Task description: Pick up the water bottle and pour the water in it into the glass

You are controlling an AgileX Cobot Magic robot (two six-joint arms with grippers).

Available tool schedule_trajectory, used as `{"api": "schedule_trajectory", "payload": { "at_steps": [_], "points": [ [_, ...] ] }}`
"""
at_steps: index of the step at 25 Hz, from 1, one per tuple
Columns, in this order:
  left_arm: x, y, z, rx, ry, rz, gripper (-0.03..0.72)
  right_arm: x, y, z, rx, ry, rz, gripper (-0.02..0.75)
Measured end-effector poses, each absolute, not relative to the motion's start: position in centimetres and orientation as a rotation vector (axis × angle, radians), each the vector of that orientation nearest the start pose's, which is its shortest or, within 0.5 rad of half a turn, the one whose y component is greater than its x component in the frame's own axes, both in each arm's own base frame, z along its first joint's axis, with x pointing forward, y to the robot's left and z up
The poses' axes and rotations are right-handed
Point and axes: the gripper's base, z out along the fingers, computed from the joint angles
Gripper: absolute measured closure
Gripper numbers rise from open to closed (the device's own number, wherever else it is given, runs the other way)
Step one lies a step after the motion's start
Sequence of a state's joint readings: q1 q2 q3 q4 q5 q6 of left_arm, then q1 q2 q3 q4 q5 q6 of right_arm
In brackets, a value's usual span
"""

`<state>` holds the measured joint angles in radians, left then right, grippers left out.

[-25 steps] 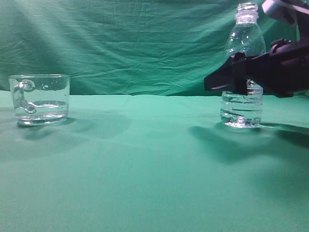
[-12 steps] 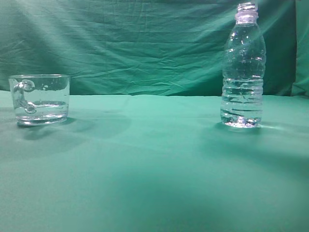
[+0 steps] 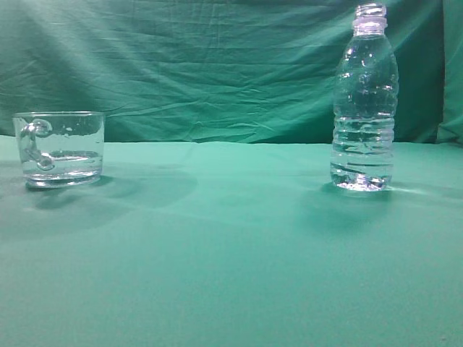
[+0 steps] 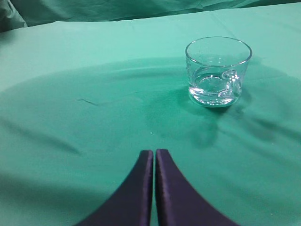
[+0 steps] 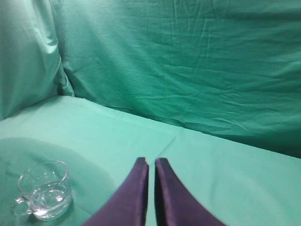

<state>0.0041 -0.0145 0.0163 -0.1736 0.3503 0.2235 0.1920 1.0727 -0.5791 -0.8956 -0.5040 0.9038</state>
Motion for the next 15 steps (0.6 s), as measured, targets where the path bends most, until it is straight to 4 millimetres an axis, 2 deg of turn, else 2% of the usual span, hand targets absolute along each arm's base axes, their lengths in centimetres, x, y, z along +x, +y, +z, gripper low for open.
{"api": "schedule_trajectory", "payload": {
  "at_steps": [3,4,8,12,15],
  "points": [
    [5.3,-0.5,17.7,0.093,1.828,-0.009,0.688,18.6,7.1,32.4,-0.375,1.593,0.528,0.738],
    [5.3,-0.5,17.7,0.093,1.828,-0.009,0.688,16.7,6.8,33.7,-0.388,1.549,0.534,0.738],
    [5.3,-0.5,17.7,0.093,1.828,-0.009,0.688,13.0,6.7,35.6,-0.477,1.425,0.551,0.738],
    [5.3,-0.5,17.7,0.093,1.828,-0.009,0.688,10.2,6.7,36.9,-0.542,1.308,0.569,0.738],
    [5.3,-0.5,17.7,0.093,1.828,-0.009,0.688,8.6,6.3,37.6,-0.524,1.253,0.566,0.738]
  ]
}}
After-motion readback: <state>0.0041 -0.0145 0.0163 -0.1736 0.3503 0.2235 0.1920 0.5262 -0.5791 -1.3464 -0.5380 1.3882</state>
